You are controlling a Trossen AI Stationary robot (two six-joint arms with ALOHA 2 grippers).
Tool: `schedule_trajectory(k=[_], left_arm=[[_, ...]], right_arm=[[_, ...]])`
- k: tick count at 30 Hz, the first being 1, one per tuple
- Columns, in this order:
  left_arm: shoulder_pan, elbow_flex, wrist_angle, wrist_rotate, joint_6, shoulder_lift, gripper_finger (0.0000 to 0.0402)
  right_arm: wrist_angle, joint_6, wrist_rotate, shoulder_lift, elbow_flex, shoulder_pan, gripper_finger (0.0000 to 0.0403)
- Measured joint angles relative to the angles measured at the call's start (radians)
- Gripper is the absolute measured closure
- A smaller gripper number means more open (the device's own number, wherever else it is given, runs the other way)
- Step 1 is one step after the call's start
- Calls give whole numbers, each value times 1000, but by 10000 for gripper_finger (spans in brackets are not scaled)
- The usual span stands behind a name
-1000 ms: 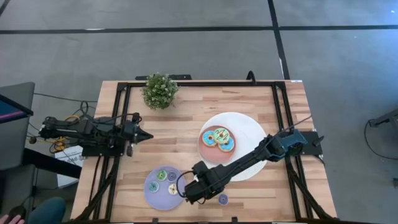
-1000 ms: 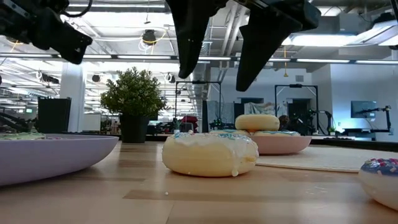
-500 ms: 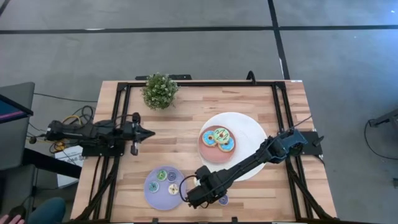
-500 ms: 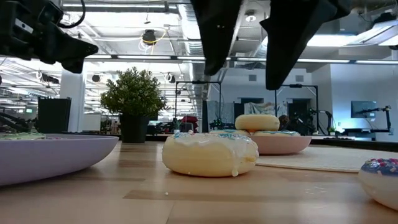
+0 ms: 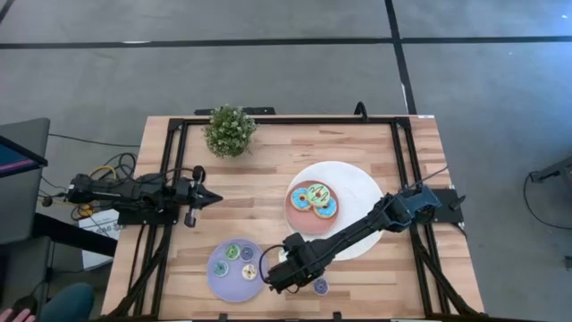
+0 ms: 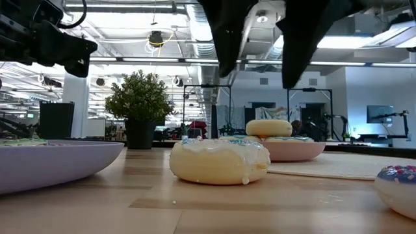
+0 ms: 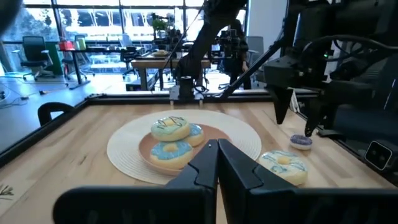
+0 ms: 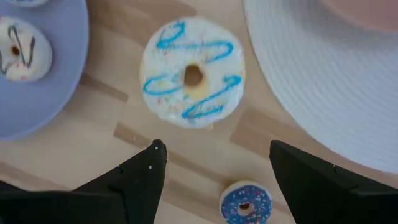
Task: Pick & Place donuts
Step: Put the large white donut on the light pink plate
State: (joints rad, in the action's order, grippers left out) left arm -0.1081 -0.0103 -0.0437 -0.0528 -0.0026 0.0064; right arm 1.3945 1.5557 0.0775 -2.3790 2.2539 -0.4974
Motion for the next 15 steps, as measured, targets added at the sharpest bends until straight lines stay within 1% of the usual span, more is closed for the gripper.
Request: schedule_trajectory(k=[6,9,12,15], left_arm=[[0,1,0,-1,3,0,401],[0,1,0,-2,-2,0,401],[0,1,0,-2,-6,0,401],[0,2,0,-2,-7,0,401]], right_arm=[[-5,-31,26,3,-3,38,127],[-34,-14,27,4,-47,66,127],[-61,-26,-3,2,-87,88,127],[-125,-50,-46,4,-133,92,127]])
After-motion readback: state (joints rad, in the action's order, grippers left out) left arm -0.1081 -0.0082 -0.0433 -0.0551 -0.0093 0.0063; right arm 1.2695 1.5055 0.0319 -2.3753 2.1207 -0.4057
